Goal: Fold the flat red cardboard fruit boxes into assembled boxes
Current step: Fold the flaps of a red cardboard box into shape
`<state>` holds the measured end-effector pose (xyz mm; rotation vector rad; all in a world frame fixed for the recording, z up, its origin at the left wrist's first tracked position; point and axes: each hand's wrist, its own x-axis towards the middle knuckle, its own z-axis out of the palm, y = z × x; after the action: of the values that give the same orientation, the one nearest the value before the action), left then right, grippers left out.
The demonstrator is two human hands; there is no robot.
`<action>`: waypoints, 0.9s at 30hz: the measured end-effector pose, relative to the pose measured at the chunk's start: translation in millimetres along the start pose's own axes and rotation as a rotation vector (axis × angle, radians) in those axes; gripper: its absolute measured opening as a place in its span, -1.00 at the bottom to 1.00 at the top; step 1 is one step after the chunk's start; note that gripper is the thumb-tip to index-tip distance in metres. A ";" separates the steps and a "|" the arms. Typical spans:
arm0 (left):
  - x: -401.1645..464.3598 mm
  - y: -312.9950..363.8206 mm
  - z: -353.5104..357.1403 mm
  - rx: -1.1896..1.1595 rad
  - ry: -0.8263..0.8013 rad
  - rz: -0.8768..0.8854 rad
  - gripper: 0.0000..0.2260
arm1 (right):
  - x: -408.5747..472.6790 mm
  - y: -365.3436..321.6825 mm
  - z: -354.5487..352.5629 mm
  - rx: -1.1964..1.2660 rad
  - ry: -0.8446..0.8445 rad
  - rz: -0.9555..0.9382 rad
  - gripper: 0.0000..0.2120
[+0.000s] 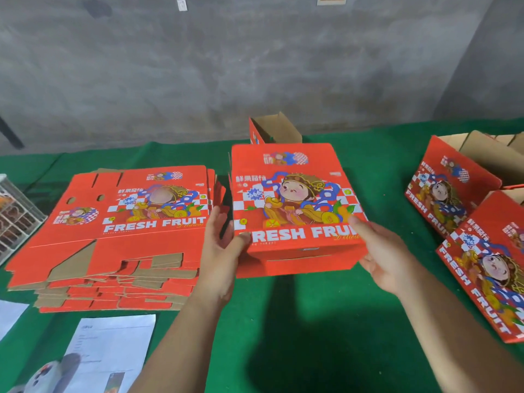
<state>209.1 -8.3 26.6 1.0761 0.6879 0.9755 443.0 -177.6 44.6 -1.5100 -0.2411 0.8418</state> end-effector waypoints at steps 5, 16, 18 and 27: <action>3.7 1.0 -8.3 0.079 -0.132 -0.262 -0.46 | 0.4 29.1 -5.5 -0.107 -0.036 -0.220 -0.72; 3.4 -11.6 -34.7 0.293 -0.344 -0.128 -0.43 | 20.2 13.4 -23.3 -0.308 -0.238 -0.245 -0.41; 6.4 -14.4 -34.8 0.297 -0.278 -0.099 -0.51 | 18.2 21.6 -15.9 -0.354 -0.279 -0.239 -0.49; 15.0 -28.2 -25.7 0.478 0.040 -0.015 -0.43 | 10.0 70.3 10.9 -0.256 -0.120 -0.380 -0.28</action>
<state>202.4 11.2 -8.8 1.4673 0.9911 0.8396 419.7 -173.6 -23.2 -1.5827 -0.7229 0.6113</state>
